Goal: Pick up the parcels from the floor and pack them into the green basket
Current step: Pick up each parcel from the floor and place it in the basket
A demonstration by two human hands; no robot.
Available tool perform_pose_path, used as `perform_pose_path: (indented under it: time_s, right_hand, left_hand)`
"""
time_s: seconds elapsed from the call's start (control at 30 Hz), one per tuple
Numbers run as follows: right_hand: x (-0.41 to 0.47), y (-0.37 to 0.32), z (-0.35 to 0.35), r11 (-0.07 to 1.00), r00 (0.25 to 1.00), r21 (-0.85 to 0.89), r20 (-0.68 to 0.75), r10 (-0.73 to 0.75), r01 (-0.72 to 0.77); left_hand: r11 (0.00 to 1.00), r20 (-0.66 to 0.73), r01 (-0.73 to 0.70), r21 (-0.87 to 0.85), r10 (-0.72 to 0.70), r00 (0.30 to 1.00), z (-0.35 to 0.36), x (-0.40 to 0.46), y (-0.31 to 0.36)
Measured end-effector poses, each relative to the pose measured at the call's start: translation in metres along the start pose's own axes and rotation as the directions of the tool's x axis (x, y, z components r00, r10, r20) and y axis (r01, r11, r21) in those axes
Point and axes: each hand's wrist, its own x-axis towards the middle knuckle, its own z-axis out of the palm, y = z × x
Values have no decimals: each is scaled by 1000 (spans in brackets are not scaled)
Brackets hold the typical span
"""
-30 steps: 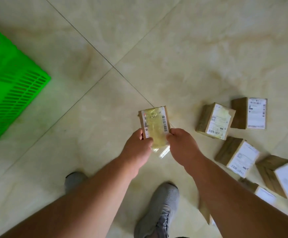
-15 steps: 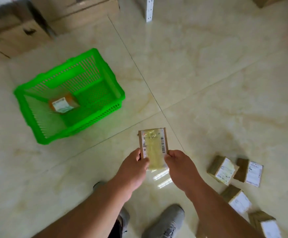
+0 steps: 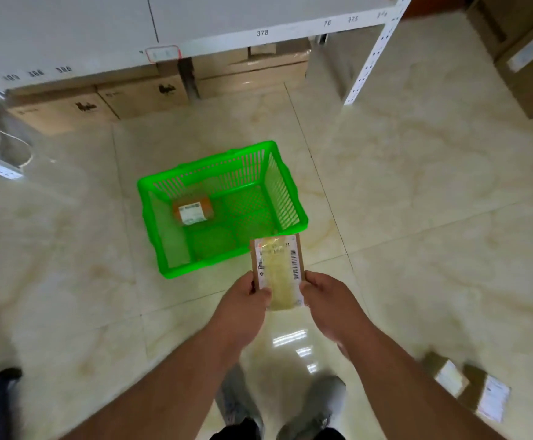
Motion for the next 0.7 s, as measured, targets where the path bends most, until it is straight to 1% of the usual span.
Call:
perform_pose_path:
  time_s: [0.2, 0.3, 0.37, 0.53, 0.7]
  right_hand:
    - [36, -43, 20, 998, 998, -47, 50, -29, 31]
    - [58, -60, 25, 999, 997, -37, 66, -37, 40]
    - [75, -71, 27, 998, 993, -36, 102, -52, 55]
    - [123, -89, 19, 993, 982, -83, 174, -67, 83]
    - [175, -103, 3, 996, 984, -66, 169, -51, 63]
  left_hand:
    - [989, -31, 6, -149, -11, 999, -40, 27, 3]
    - [984, -73, 25, -177, -39, 997, -54, 45, 10]
    - [982, -94, 32, -188, -50, 994, -61, 59, 17]
    - [973, -135, 78, -215, -109, 985, -65, 99, 38]
    - [956, -162, 107, -272, -155, 975, -58, 142, 62]
